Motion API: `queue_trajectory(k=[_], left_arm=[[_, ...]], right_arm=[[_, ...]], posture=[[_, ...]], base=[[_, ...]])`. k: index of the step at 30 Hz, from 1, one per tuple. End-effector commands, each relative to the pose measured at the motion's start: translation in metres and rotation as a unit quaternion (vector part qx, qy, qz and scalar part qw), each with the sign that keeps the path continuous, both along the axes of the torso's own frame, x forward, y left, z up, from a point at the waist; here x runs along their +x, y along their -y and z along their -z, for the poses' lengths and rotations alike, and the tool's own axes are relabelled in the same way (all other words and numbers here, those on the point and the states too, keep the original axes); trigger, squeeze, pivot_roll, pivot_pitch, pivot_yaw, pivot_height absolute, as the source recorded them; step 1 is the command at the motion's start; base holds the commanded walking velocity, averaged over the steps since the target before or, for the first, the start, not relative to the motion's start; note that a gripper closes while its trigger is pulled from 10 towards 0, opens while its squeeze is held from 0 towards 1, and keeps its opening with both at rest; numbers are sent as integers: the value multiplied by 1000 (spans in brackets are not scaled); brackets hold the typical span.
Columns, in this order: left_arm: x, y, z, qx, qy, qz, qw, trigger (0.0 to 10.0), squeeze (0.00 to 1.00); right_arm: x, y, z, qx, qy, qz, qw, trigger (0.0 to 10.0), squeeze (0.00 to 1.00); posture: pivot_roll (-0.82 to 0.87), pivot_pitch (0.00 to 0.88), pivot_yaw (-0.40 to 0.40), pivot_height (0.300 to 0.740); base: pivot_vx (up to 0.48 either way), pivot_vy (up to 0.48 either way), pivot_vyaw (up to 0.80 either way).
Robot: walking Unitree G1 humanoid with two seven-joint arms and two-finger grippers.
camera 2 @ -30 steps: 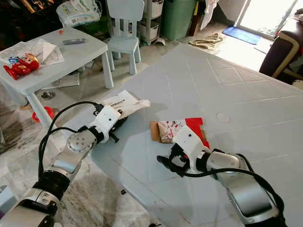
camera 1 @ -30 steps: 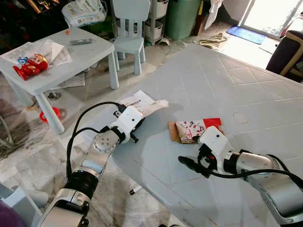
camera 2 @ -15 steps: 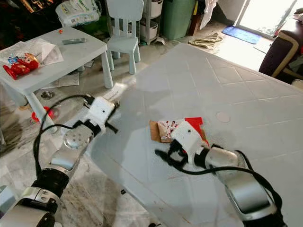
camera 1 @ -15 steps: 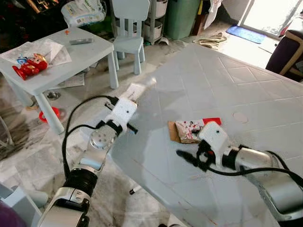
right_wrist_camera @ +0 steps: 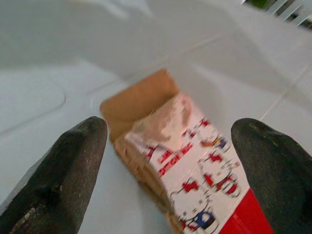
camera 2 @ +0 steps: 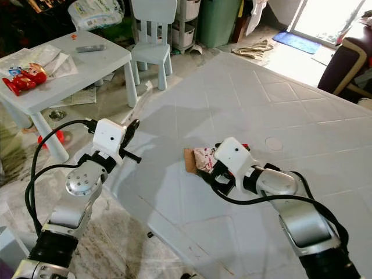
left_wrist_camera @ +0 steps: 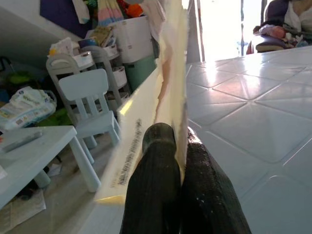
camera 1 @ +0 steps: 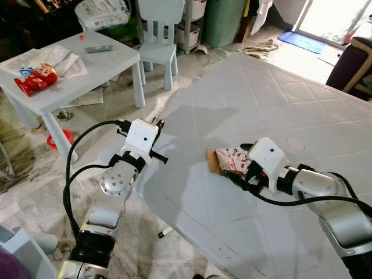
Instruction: Picking trash to rubbish bin
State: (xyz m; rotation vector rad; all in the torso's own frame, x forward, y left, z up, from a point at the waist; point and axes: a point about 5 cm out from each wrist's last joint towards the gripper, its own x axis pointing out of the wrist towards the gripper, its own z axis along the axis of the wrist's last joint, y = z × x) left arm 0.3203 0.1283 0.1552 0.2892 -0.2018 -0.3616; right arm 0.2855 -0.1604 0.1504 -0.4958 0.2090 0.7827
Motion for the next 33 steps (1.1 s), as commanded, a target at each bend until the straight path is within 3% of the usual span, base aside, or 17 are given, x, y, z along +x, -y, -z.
queue_trajectory(k=[1,14,22,27,28,29,33], left_arm=[[-3,2,0,-4,-8,6,1000,0,0],[-4,11,-11,-14,-10,18,1000,0,0],[-8,14,-11,-17,-15,23,999,0,0],[-13,17,-10,-16,-22,35,999,0,0],[-17,18,-8,-14,-28,39,999,0,0],[-19,18,-6,-14,-32,40,999,0,0],[-21,18,-4,-15,-37,39,998,0,0]], right_arm=[[1,3,5,-11,-6,2,1000,10000,0],[24,1,25,21,-11,95,995,10000,0],[35,9,42,-11,2,177,984,10000,0],[32,26,55,-49,-18,208,977,10000,0],[30,32,62,-56,-32,212,975,1765,0],[28,34,66,-57,-41,216,974,0,0],[24,38,77,-45,-76,231,969,0,0]], posture=[[-38,126,-112,740],[-32,129,-108,740],[-24,133,-110,740],[-24,134,-108,740],[-22,134,-108,740],[-22,134,-108,740],[-18,135,-110,740]], base=[[0,0,0],[0,0,0],[0,0,0],[0,0,0],[0,0,0],[0,0,0],[0,0,0]])
